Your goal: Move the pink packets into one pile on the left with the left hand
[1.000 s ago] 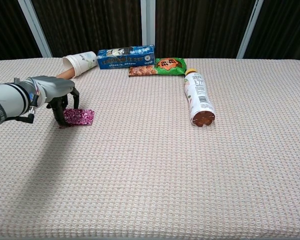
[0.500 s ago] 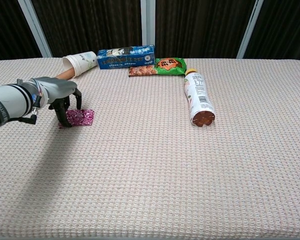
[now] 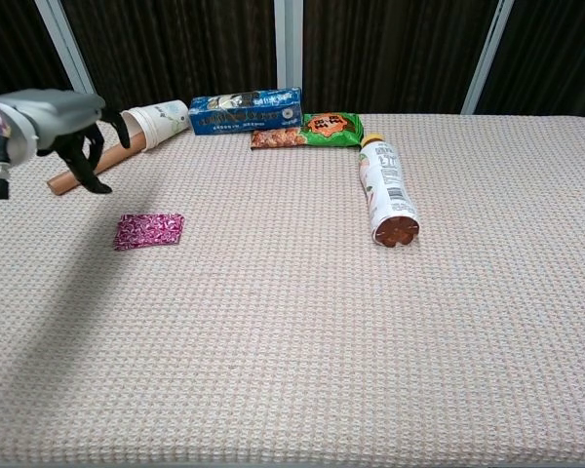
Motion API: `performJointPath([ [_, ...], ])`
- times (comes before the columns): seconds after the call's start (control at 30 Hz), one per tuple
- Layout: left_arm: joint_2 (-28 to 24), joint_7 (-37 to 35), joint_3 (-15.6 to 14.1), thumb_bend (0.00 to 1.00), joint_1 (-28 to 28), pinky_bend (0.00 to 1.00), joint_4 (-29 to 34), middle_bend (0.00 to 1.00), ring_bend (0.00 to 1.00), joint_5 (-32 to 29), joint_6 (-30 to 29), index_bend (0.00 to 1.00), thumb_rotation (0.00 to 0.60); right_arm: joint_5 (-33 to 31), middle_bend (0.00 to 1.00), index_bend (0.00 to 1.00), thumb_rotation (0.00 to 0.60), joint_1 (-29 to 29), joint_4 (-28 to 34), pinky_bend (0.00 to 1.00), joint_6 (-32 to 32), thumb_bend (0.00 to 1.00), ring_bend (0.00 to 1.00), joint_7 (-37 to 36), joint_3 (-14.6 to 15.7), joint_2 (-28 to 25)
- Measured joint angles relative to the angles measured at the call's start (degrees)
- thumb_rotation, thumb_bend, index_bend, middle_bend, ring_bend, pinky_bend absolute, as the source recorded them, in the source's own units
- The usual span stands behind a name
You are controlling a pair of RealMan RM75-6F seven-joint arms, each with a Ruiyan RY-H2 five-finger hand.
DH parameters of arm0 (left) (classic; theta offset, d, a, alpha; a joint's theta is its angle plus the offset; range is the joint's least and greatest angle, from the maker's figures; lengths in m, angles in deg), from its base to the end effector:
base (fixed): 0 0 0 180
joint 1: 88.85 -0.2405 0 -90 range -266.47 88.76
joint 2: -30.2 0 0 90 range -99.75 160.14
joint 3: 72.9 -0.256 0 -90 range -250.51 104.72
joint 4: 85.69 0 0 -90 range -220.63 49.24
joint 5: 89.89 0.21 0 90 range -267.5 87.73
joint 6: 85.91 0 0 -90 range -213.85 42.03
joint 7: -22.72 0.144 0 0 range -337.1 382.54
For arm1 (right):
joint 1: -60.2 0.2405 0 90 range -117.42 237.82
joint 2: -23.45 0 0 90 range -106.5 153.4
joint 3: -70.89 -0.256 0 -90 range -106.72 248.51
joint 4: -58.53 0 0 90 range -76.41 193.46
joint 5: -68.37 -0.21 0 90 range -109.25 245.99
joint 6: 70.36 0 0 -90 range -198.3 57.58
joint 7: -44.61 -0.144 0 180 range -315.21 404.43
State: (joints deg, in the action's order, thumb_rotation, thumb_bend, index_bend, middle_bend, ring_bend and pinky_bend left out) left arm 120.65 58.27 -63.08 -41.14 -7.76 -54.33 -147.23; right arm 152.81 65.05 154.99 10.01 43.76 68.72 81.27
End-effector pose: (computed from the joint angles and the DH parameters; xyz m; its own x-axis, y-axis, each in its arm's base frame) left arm -0.1926 0.3831 0.0020 0.5324 0.2640 0.8043 0.8374 -0.0255 -0.5460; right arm -0.3139 -0.1772 0.1766 0.4122 -0.0934 0.9063 -0.9094 0.0177 0.4155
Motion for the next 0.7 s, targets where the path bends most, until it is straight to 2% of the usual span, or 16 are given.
performJointPath([
  [0.17,-4.56,-8.43,-1.50,0.24,-5.30,0.44,1.40,0.42,0.30,11.52,-6.18,0.33,0.600,0.49,0.08,0.13,0.501,-0.14,-0.95,0.00,0.64,0.11,0.00,-1.30,-0.12,0.12],
  [0.27,-7.75,-14.18,-3.63,0.24,-9.23,0.38,1.42,0.36,0.25,18.97,-9.61,0.32,0.600,1.00,0.08,0.13,0.516,-0.23,-1.24,0.00,1.05,0.10,0.00,-1.76,-0.08,0.23],
  [0.4,-12.41,-21.84,-7.39,0.24,-15.82,0.37,1.45,0.34,0.23,27.46,-14.53,0.32,0.600,1.82,0.08,0.13,0.520,-0.44,-1.58,0.00,1.79,0.11,0.00,-2.31,0.05,0.37],
  [0.5,-14.38,-25.24,-9.30,0.24,-20.28,0.37,1.73,0.34,0.23,31.61,-19.05,0.32,0.600,2.47,0.08,0.13,0.520,-0.59,-1.73,0.00,2.42,0.11,0.00,-2.51,0.11,0.59],
  [0.7,-17.73,-28.04,-12.89,0.24,-27.39,0.37,4.45,0.34,0.23,37.71,-25.73,0.32,0.600,3.69,0.08,0.13,0.515,-1.06,-2.29,0.00,4.05,0.10,0.00,-2.50,0.27,1.32],
])
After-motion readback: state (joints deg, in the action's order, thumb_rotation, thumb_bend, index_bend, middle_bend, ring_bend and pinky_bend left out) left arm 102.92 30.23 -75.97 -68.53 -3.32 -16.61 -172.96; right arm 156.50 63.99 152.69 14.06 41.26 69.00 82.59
